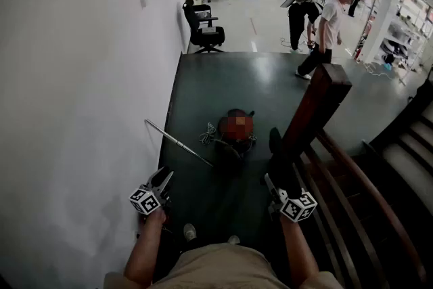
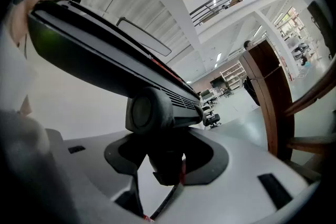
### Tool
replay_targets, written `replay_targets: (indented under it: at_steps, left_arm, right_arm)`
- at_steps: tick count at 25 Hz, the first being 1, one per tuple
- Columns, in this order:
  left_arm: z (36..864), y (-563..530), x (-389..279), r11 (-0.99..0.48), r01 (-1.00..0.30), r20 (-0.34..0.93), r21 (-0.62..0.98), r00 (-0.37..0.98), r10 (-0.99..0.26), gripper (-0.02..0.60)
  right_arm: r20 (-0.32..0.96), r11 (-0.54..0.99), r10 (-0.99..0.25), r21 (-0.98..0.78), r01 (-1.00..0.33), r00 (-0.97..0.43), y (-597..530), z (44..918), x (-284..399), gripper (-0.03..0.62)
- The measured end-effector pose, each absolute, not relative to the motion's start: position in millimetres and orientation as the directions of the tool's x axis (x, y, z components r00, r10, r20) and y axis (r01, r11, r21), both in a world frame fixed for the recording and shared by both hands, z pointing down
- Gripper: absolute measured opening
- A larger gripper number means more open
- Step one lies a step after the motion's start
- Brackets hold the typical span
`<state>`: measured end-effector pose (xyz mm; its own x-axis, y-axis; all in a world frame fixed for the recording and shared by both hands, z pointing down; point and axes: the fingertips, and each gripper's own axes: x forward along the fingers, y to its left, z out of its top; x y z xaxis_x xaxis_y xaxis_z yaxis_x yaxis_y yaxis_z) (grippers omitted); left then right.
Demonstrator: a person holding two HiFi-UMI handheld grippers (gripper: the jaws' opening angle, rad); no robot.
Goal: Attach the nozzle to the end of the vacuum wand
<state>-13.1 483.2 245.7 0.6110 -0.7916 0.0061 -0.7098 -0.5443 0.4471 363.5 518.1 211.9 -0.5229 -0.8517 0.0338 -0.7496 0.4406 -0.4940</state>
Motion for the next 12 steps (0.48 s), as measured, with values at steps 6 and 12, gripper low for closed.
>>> replay_targets:
  at_steps: [6,12]
  left_arm:
    - [244.0,475.4,1.7,-0.554,-0.701,-0.001,0.45,0.62,-0.785,0.179]
    - [241.5,472.8,10.7,-0.567,-0.694,-0.004,0.444,0.632,-0.775,0.179]
  right_arm:
    - [0.006,0.455,-0.85,-0.497,-0.739,-0.527,514.3,203.3,368.7,0.192]
    - [0.011,0.483,-0.832,-0.479,-0.733,-0.555,507.7,204.1,361.6,0.192]
